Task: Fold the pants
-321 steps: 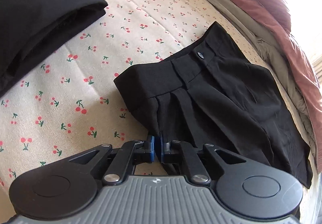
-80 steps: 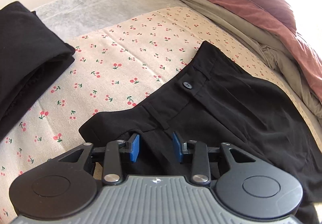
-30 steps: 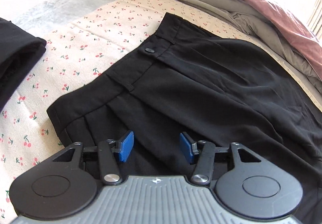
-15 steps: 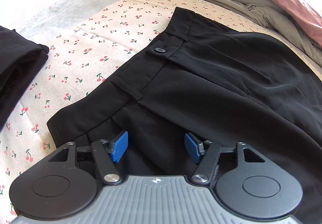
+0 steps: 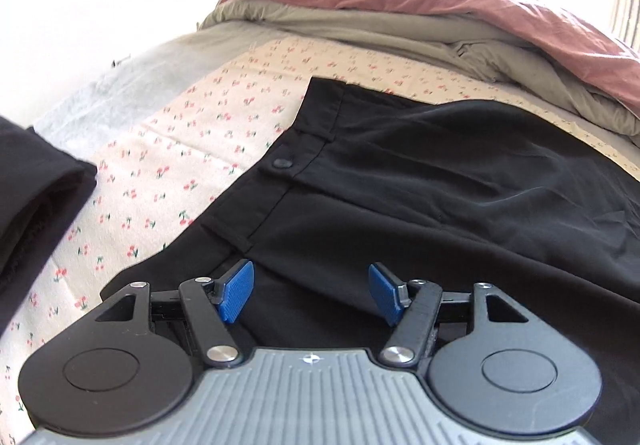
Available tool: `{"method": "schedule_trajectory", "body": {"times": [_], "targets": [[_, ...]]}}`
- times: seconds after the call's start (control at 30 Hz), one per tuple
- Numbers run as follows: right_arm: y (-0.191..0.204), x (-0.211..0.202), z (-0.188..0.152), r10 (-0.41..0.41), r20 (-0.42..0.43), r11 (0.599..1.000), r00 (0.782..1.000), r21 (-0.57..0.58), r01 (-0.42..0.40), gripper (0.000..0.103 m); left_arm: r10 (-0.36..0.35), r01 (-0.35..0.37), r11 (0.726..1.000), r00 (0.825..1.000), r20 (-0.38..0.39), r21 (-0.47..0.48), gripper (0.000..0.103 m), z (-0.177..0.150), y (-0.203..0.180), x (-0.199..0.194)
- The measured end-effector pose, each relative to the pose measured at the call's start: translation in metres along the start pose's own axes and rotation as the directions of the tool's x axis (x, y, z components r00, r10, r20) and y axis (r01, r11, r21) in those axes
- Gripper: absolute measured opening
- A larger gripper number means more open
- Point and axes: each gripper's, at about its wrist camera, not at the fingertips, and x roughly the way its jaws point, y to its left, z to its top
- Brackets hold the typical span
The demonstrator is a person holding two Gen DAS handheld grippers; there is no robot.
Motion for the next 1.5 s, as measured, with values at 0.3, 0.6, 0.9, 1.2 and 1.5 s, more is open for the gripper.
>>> {"method": "schedule_trajectory", "body": {"times": [0.3,0.6,0.9,1.2,1.5], "targets": [[0.045,0.008,-0.010,0.078,-0.056,0.994,0.995,-0.078,-0.082,0.103,-0.126,0.123,0.992,0.985,-0.116,-0.029,0.069,0.001,-0.016,0.020],[0.057,0.014,-0.003,0.119,-0.067,0.992,0.991,-0.036,-0.122,0.103,-0.134,0.129,0.990,0.986,-0.104,-0.053,0.076,0.033,-0.010,0.039],[0.061,0.025,0.016,0.172,-0.064,0.985,0.983,0.041,-0.169,0.103,-0.084,0.085,0.994,0.996,-0.016,0.062,0.095,0.119,-0.031,0.088],[0.065,0.039,0.014,0.095,-0.080,0.996,0.992,0.006,-0.094,0.103,-0.235,0.193,0.805,0.972,0.002,0.561,0.102,0.149,-0.150,0.147],[0.062,0.048,0.017,0.104,-0.065,0.994,0.992,0.039,-0.101,0.103,-0.291,0.243,0.757,0.956,-0.019,0.606,0.006,0.129,-0.187,0.179]]}}
